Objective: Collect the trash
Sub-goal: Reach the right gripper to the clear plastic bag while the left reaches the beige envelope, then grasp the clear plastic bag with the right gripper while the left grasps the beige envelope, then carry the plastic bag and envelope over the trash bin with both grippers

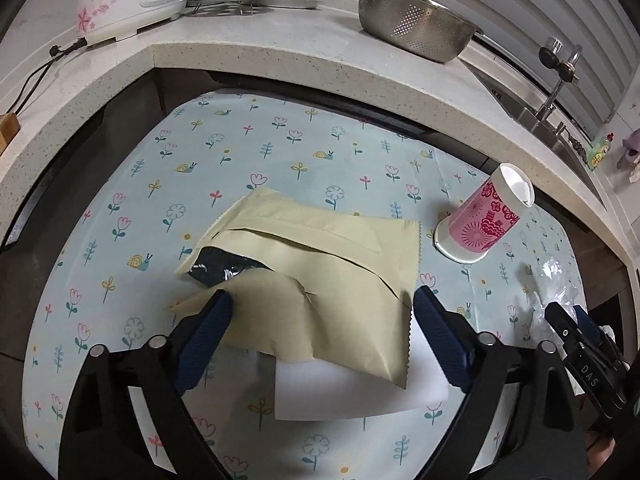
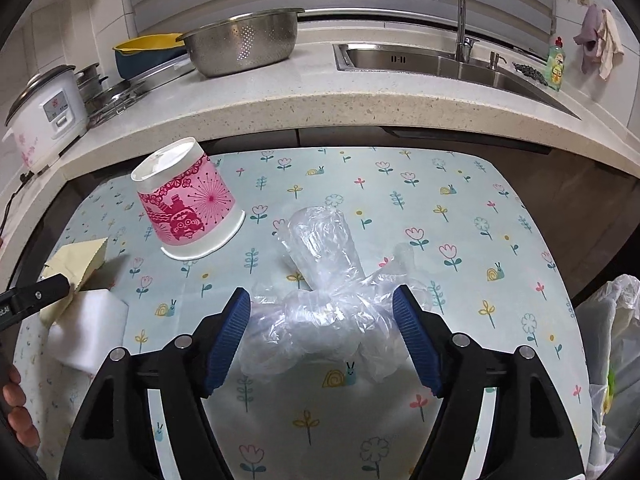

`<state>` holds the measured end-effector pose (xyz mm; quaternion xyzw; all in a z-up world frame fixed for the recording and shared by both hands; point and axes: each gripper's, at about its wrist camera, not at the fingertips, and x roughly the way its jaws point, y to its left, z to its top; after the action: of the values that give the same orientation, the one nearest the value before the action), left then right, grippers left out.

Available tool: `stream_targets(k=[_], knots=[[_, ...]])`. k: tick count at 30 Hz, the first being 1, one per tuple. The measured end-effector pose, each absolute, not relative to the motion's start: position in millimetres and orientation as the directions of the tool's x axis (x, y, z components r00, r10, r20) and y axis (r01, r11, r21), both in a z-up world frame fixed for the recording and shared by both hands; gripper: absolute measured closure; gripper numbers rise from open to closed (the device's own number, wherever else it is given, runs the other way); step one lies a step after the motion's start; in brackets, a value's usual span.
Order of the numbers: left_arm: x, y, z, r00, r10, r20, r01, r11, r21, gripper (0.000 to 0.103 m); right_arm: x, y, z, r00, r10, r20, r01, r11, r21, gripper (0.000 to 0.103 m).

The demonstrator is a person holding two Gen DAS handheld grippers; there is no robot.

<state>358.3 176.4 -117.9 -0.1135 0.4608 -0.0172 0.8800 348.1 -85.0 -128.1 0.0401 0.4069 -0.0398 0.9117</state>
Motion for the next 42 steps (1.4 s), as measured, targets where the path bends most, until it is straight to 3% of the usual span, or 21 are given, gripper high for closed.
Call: stream_targets(k=[5,11,13,16,42], knots=[[360,173,-117,0.576,-0.148,-0.804,-0.055,0.974,-0.219,0.056,355,-91,-133,0.656,-0.059,-0.753,0.125,0.992,0.03,0.035],[356,172,-108,0.598,-0.133,-0.791,-0.045,0.979,-0.199,0.084,349,-95,-133,0.65,-0.054,-0.758,0.124,0.992,0.036,0.053],[352,168,-99,0.607,-0.139,-0.782,-0.036,0.979,-0.202,0.085,345,-96,-130,0.649,-0.049,-0.759,0.125,0.991,0.043,0.061],[346,162,-84,0.632,-0.14,-0.762,-0.016,0.981,-0.194,0.086,336,-98,-123,0.661,-0.042,-0.749,0.128,0.99,0.057,0.064],[234,0,48,0.713,-0.329,-0.619,0.28,0.943,-0.179,0.086,187,-193,16,0.824,-0.11,-0.555,0.222,0.965,0.138,0.064]])
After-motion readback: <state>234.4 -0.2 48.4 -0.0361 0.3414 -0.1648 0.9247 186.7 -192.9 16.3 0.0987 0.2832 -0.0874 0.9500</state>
